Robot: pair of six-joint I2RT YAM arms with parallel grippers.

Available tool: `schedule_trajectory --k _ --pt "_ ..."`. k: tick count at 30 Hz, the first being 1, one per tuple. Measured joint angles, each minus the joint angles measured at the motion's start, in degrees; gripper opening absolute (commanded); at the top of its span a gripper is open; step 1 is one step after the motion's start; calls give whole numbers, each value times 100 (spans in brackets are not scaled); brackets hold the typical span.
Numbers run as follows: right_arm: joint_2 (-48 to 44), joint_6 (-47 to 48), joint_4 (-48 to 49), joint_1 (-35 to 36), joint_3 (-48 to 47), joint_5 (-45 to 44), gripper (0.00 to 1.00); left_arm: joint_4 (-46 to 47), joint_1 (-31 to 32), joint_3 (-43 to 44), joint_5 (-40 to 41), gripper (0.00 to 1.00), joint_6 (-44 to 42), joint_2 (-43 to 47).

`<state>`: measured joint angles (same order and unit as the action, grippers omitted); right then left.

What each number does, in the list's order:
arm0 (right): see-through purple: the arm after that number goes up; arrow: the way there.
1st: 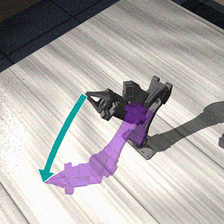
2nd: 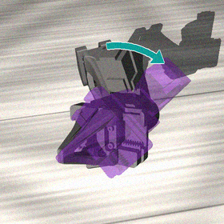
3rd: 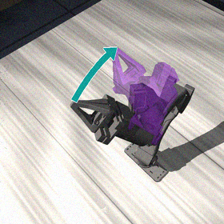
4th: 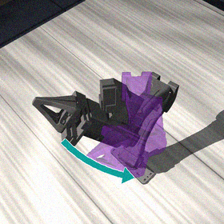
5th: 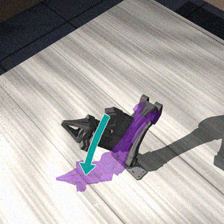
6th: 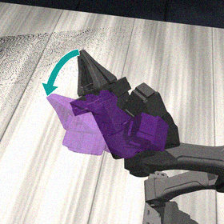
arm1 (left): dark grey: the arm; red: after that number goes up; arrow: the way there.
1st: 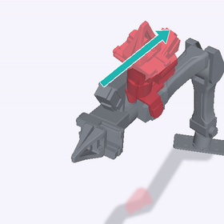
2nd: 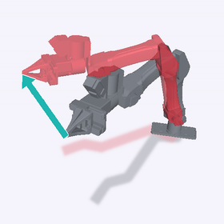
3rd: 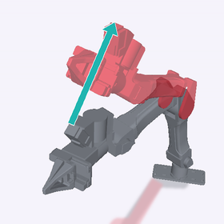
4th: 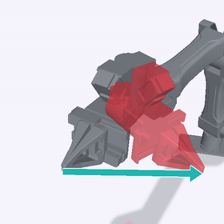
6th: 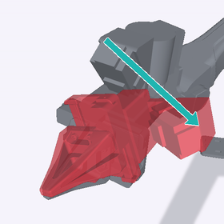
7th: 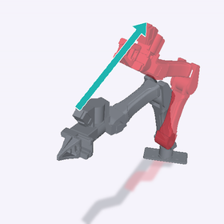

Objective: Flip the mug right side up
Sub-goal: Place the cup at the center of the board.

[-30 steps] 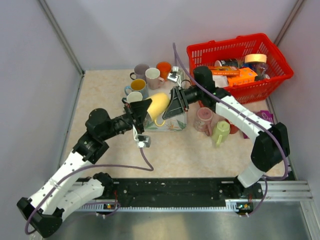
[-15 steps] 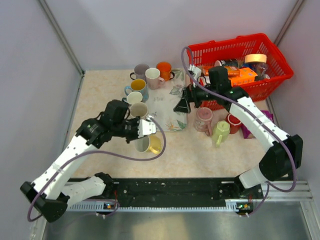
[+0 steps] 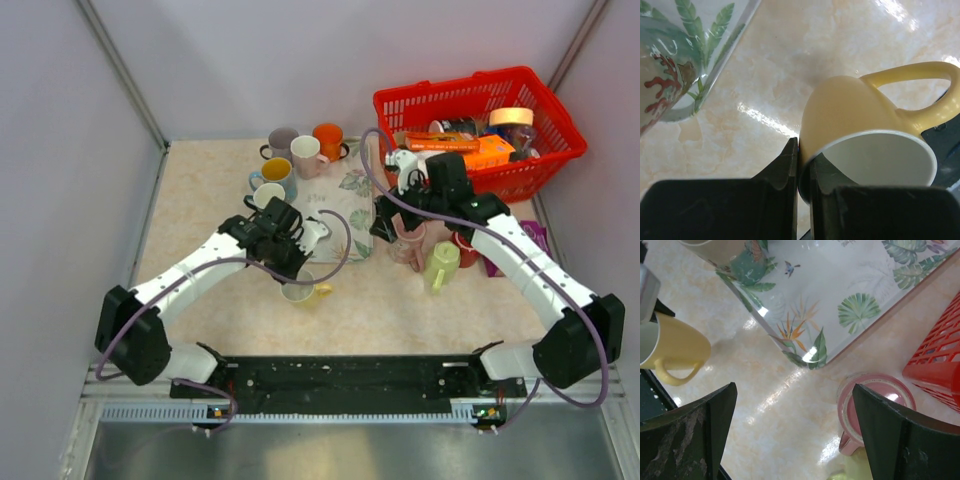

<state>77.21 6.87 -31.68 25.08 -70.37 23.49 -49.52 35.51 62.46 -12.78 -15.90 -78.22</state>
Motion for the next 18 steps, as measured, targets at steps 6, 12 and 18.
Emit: schedule_trajectory --k 6,12,18 --pt "-201 164 -57 0 227 -107 95 439 24 2 181 2 284 -614" --pt "-260 363 -83 0 444 -90 95 640 35 7 190 9 402 -857" --pt "-260 619 -98 0 476 -52 95 623 39 59 138 32 409 -931"
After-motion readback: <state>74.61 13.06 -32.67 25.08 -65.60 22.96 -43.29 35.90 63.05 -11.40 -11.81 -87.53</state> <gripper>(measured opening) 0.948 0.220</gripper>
